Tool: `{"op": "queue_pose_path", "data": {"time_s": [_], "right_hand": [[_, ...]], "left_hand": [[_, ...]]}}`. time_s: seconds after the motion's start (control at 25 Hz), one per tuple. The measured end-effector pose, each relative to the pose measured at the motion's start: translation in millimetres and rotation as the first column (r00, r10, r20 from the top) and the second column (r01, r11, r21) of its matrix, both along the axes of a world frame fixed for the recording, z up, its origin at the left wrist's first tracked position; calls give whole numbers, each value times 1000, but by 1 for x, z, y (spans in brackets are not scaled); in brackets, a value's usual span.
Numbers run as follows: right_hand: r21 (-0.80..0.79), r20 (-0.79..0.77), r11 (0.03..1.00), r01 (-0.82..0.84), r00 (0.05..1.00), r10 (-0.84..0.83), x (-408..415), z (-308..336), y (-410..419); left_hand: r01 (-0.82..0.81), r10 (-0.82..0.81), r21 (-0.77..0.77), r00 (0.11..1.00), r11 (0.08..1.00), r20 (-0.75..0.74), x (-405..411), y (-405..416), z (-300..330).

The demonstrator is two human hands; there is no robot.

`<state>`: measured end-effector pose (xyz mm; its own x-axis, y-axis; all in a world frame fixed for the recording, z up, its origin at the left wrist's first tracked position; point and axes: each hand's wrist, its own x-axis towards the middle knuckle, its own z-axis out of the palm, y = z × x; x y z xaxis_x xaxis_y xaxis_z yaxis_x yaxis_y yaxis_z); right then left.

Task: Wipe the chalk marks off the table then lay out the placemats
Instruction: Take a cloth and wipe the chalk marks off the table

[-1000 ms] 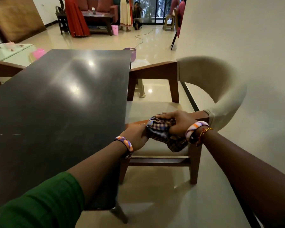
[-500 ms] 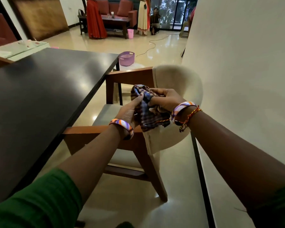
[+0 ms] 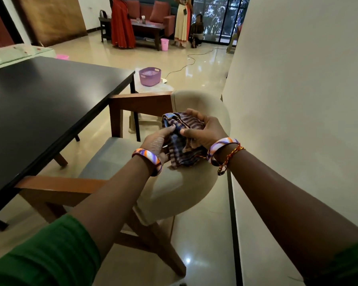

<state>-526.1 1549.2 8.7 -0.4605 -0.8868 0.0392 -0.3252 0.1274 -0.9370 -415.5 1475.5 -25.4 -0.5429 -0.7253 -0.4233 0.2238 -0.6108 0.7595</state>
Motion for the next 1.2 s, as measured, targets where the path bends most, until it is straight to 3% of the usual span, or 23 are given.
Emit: {"op": "queue_pose_path", "data": {"time_s": [0.24,0.52,0.68,0.8,1.0,1.08,1.2], "right_hand": [[65,-266,998,-19,963,35,-84,-5,-40],[71,-332,993,-90,937,109,-146,-8,-96],[14,-288,993,-121,950,120,-183,-14,-140],[23,-253,978,-206,945,205,-217,-23,-185],[7,-148,929,-369,919,366,-248,-33,-241],[-5,-99,903,-430,899,427,-253,-38,-252],[-57,-37,888,-457,890,455,-262,-42,-267]], "left_hand": [[-38,35,41,997,998,66,-86,-38,4],[-125,118,57,986,991,116,-138,-70,3],[-101,110,-50,966,994,235,-164,-96,1],[-153,191,-140,927,978,323,-194,-127,1],[-308,376,-216,789,927,487,-238,-168,-4],[-390,447,-220,735,894,510,-244,-178,-7],[-529,550,-173,734,831,398,-249,-188,-10]]}}
